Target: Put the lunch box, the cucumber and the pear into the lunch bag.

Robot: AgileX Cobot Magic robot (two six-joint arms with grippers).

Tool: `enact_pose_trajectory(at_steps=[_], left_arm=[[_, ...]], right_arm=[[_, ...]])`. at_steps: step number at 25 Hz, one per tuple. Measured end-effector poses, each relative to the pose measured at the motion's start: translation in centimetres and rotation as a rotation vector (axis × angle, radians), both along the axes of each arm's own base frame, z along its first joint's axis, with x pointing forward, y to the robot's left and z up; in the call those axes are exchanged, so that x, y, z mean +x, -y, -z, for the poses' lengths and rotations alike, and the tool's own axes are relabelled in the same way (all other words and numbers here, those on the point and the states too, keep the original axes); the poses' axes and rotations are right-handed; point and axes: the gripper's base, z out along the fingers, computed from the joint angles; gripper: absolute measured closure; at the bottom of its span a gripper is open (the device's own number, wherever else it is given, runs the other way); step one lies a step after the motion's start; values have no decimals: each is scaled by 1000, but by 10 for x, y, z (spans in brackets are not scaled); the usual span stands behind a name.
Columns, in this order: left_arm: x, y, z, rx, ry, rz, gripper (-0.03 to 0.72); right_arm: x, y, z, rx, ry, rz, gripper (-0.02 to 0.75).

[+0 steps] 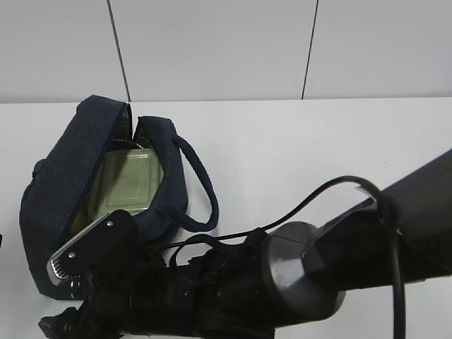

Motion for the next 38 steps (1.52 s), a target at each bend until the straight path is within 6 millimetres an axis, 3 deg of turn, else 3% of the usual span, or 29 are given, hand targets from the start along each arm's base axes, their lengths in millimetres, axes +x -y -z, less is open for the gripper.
enact_pose_trajectory(at_steps=[15,23,38], left_arm=[[0,0,0,0,0,0,346],[0,0,0,0,0,0,346],[0,0,0,0,0,0,346]], right_arm=[[0,2,3,-50,6,-8,149],[0,3,4,-68,33,-18,258],[3,5,-2,-98,57,2,294]])
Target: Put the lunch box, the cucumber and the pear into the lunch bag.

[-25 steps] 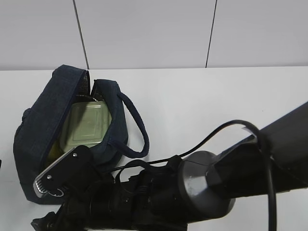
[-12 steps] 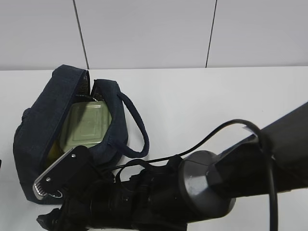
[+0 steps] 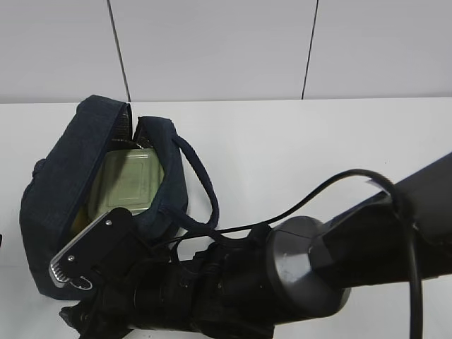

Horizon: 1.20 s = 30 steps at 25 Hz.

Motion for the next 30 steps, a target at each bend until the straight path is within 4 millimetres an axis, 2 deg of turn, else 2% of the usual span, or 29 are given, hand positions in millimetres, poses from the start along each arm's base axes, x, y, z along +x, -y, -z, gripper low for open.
enact_pose_trajectory(at_steps=[13,22,24,26,28,30], left_arm=[[0,0,0,0,0,0,346],[0,0,0,0,0,0,346],[0,0,0,0,0,0,346],[0,0,0,0,0,0,346],[0,0,0,0,0,0,346],[0,0,0,0,0,0,346]], right_arm=[[0,0,0,-5,6,-4,496],[4,1,-1,-9,32,29,522],[5,2,-1,-13,48,41,581],[6,3,-1,-18,59,46,699],[6,3,-1,-21,64,46,735],[6,3,-1,-22,65,45,738]])
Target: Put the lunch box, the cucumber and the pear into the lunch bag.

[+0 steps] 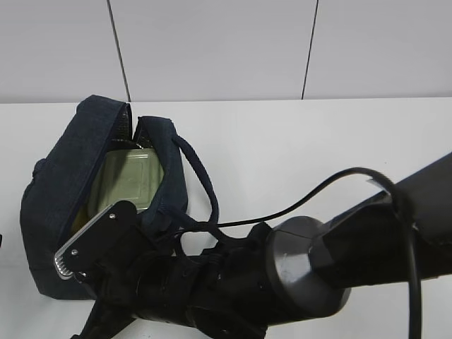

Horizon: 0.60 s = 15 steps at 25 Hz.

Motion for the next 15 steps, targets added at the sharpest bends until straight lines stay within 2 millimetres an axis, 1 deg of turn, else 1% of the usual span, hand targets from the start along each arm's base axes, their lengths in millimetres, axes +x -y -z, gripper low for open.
enact_pose_trajectory(at_steps=[4,12,15], left_arm=[[0,0,0,4,-3,3,346],[-6,-2,7,109,-61,69,346],[-7,-2,7,131,-80,92,346]], right_arm=[[-1,0,0,-17,4,-14,738],[-3,4,-22,-50,28,-43,738],[-4,5,-25,-61,22,-40,738]])
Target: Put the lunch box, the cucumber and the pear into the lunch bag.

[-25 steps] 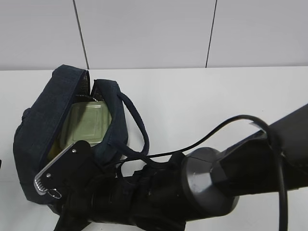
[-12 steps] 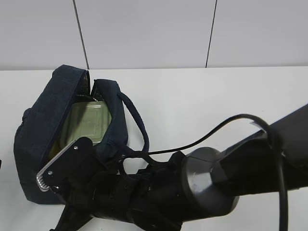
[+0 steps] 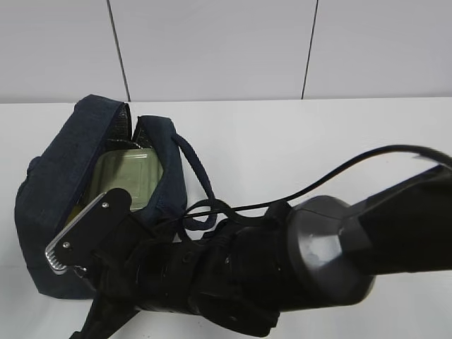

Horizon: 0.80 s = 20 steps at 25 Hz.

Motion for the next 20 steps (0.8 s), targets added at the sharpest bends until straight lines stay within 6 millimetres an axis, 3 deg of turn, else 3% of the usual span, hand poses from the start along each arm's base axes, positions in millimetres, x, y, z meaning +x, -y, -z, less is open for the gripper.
enact_pose_trajectory(at_steps=[9,20], left_arm=[[22,12,-35,-41,-177,115,402],[45,8,-31,52,-97,134,403]], right_arm=[[-1,2,3,-35,-25,9,738],[-1,2,3,-20,-53,32,738]])
